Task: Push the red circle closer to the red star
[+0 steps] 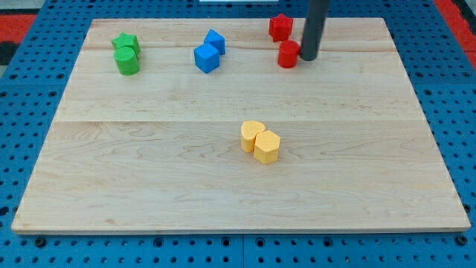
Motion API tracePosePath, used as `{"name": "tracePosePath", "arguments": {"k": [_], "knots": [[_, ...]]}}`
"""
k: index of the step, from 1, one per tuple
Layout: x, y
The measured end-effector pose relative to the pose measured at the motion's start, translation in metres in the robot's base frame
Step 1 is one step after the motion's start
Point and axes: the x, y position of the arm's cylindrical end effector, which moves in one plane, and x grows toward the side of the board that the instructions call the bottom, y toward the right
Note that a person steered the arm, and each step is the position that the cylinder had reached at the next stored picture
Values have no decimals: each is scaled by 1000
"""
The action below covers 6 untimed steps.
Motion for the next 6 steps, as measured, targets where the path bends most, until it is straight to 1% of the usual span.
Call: {"name": "tracePosePath", "arguments": {"k": [1,2,3,4,5,6], "knots": [[6,-7],[43,-4],[50,-56],[43,-96],[33,-89],[24,-56]]}}
